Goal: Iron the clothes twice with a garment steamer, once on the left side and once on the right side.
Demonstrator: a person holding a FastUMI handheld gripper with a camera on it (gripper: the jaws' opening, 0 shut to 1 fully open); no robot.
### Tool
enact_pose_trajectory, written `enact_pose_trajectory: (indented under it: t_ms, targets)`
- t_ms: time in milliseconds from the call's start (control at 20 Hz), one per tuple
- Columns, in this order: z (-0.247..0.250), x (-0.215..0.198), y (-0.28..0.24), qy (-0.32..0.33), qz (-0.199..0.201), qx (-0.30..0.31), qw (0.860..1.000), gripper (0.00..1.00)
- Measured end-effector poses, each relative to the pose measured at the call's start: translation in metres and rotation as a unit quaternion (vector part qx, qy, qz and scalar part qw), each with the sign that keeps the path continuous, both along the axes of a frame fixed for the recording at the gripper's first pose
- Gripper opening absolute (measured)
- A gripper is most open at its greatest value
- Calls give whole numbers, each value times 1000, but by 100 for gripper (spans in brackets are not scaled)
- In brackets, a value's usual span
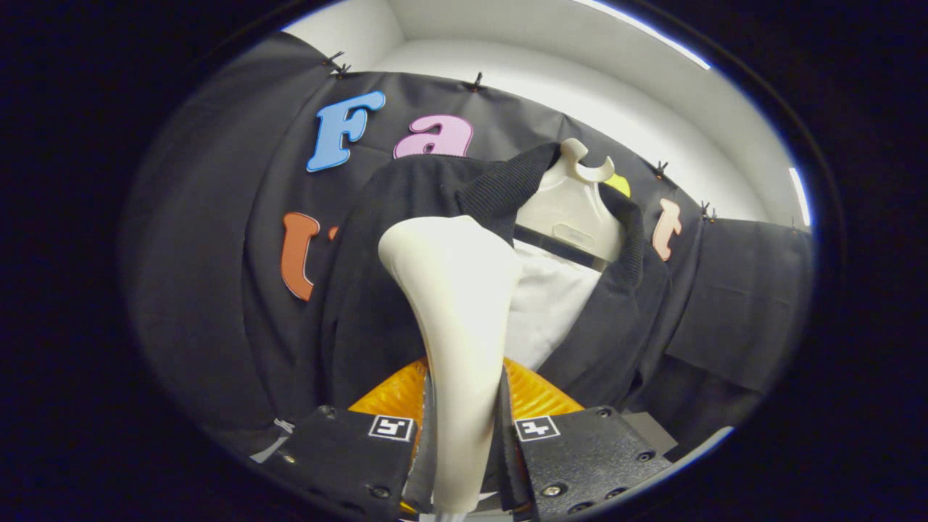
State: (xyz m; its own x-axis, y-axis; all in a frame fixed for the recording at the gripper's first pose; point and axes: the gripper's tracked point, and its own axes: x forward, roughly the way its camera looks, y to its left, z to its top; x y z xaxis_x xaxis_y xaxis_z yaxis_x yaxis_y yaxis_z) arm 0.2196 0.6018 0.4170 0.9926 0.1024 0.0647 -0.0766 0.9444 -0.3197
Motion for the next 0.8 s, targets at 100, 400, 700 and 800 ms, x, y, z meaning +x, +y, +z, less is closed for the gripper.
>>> enact_pose_trajectory:
  t_ms: [100, 400, 700, 800]
  targets:
    - [-11, -4, 0, 2, -3, -6, 1000, 37]
    - [-45, -6, 5, 18, -4, -27, 999, 37]
    - [-82, -7, 3, 40, -10, -39, 998, 37]
    - [-95, -6, 2, 46, -12, -46, 998, 37]
